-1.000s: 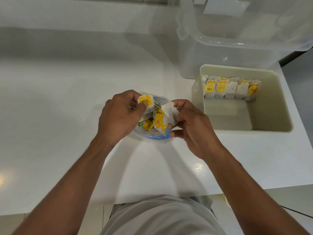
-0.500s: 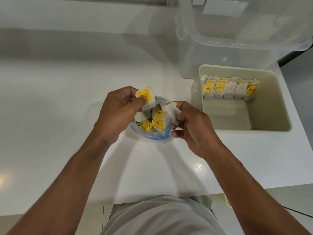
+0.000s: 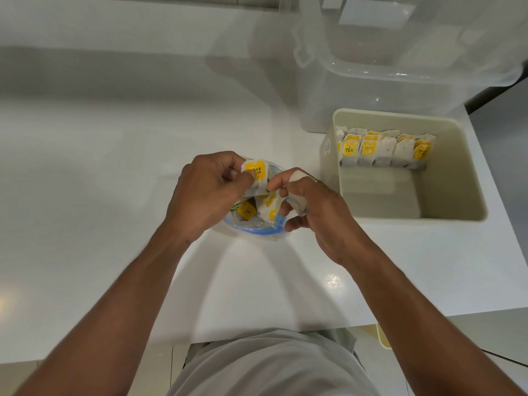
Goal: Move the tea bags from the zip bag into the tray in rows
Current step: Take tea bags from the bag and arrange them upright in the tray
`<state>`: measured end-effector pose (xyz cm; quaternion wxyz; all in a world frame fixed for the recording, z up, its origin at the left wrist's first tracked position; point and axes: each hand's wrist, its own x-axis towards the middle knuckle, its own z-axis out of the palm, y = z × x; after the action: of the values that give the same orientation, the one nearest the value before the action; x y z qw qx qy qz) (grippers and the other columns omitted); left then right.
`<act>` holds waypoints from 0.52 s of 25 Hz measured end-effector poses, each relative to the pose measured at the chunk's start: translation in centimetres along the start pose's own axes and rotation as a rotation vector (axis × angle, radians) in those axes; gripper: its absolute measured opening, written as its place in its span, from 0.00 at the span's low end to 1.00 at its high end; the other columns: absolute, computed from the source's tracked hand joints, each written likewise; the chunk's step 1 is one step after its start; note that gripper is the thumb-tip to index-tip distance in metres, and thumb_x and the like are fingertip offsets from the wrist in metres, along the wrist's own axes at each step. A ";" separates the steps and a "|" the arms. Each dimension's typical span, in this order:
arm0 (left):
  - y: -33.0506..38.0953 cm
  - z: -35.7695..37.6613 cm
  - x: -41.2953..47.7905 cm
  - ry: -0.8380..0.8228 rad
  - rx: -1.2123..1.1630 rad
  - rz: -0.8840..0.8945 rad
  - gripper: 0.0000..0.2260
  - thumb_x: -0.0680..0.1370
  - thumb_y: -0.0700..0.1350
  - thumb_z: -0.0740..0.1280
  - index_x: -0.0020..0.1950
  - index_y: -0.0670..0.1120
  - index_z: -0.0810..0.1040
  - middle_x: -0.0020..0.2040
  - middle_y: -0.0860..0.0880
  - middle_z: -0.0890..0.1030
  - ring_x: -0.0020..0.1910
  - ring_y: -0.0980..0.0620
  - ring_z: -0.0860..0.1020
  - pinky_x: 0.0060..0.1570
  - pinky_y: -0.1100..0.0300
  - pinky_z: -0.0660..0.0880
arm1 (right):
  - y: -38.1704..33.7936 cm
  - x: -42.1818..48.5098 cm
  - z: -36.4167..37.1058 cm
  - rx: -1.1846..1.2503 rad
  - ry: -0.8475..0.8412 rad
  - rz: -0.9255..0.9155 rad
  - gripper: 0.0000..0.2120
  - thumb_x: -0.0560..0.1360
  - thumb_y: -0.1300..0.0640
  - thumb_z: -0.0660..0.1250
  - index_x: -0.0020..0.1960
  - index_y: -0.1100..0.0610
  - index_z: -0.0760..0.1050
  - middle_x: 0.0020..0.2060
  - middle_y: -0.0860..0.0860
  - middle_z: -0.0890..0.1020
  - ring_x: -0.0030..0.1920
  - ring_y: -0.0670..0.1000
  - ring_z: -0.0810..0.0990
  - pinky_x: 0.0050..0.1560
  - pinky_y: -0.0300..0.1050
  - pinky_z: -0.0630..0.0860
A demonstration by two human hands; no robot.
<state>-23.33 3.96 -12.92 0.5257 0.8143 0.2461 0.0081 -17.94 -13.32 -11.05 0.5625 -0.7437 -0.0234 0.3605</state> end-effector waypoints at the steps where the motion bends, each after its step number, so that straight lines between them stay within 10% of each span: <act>1: 0.0 0.0 0.0 -0.002 -0.008 0.005 0.02 0.76 0.50 0.71 0.44 0.54 0.83 0.37 0.54 0.84 0.40 0.51 0.83 0.47 0.47 0.81 | 0.2 0.0 -0.1 -0.124 0.035 -0.071 0.16 0.80 0.57 0.55 0.48 0.49 0.82 0.48 0.53 0.77 0.43 0.48 0.78 0.42 0.41 0.77; 6: 0.1 -0.5 0.4 -0.003 0.012 0.034 0.04 0.76 0.50 0.71 0.51 0.55 0.82 0.39 0.55 0.85 0.41 0.53 0.83 0.48 0.47 0.81 | 0.4 0.2 -1.1 -0.570 0.126 -0.351 0.13 0.81 0.54 0.62 0.63 0.46 0.77 0.50 0.47 0.78 0.47 0.43 0.76 0.48 0.36 0.72; 13: -0.1 -0.9 0.2 0.052 0.037 0.030 0.03 0.76 0.50 0.71 0.47 0.55 0.85 0.41 0.58 0.85 0.45 0.55 0.83 0.51 0.48 0.80 | -0.7 0.0 -1.5 -0.350 0.151 -0.233 0.03 0.74 0.52 0.73 0.46 0.50 0.83 0.36 0.42 0.84 0.37 0.40 0.81 0.37 0.33 0.74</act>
<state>-23.41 4.85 -12.69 0.5037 0.8270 0.2475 0.0324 -16.78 -14.28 -10.30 0.4628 -0.8471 -0.1292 0.2271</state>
